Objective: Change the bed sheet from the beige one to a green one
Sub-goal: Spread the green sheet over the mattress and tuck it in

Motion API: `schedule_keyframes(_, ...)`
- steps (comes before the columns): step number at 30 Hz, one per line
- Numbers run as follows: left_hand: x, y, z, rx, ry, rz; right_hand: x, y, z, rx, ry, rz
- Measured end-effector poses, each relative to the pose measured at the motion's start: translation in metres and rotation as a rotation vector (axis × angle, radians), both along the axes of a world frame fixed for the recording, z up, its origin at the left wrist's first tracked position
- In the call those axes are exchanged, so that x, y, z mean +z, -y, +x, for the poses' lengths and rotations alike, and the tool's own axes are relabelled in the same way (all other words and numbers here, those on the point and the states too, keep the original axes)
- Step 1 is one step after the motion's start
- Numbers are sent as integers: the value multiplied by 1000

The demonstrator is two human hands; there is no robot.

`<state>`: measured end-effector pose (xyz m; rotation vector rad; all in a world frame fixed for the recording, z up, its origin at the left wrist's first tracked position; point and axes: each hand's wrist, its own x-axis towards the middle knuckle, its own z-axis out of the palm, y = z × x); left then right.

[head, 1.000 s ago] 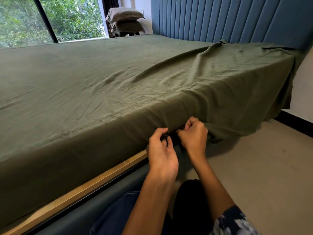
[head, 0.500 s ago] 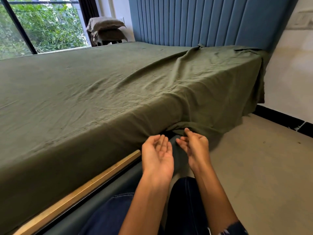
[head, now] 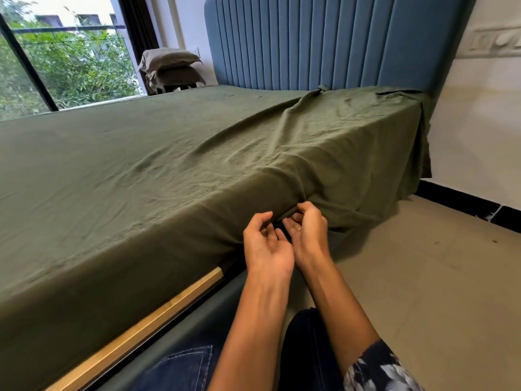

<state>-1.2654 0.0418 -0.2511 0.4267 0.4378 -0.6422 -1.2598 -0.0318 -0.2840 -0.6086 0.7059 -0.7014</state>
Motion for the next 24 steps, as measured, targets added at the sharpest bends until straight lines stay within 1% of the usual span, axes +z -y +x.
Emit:
schedule_keyframes(2, 1, 6, 3, 3, -10, -80, 12, 2, -3, 150, 109, 146)
schedule_keyframes(4, -1, 11, 6, 11, 20, -78, 21, 12, -1, 254, 175, 210)
schedule_keyframes(6, -6, 13, 9, 14, 75, -22, 29, 27, 5, 273, 208, 246)
schedule_keyframes(8, -11, 11, 10, -34, 140, 86, 31, 48, 13, 302, 188, 292)
schedule_keyframes(9, -13, 10, 9, -113, 195, 150, 32, 59, 17, 339, 154, 305)
schedule_keyframes(10, -13, 8, 6, -242, 260, 210, 31, 68, 20, 389, 117, 299)
schedule_keyframes(12, -10, 8, -4, -606, 410, 330, 29, 84, 24, 495, 34, 237)
schedule_keyframes(13, -5, 7, -9, -763, 500, 404, 27, 91, 22, 536, -42, 184)
schedule_keyframes(14, -1, 9, -10, -856, 645, 514, 27, 97, 21, 565, -132, 114)
schedule_keyframes(15, 3, 11, -8, -872, 862, 675, 29, 100, 18, 590, -235, 35)
schedule_keyframes(16, 5, 14, -3, -818, 1141, 862, 28, 102, 17, 601, -351, -51)
schedule_keyframes(18, 11, 18, 9, -621, 1725, 1276, 32, 100, 8, 575, -540, -260)
schedule_keyframes(19, 16, 19, 14, -520, 1967, 1472, 28, 100, 5, 495, -595, -374)
schedule_keyframes(20, 19, 19, 19, -356, 2195, 1594, 22, 102, 3, 350, -627, -494)
schedule_keyframes(21, 19, 18, 27, -177, 2423, 1664, 12, 106, 1, 177, -633, -584)
schedule_keyframes(22, 18, 20, 34, -40, 2596, 1724, 1, 112, -2, 31, -601, -587)
schedule_keyframes(23, 17, 22, 41, 41, 2685, 1806, -11, 115, -7, -45, -535, -509)
schedule_keyframes(24, 16, 27, 46, 19, 2713, 1936, -23, 117, -14, -55, -486, -423)
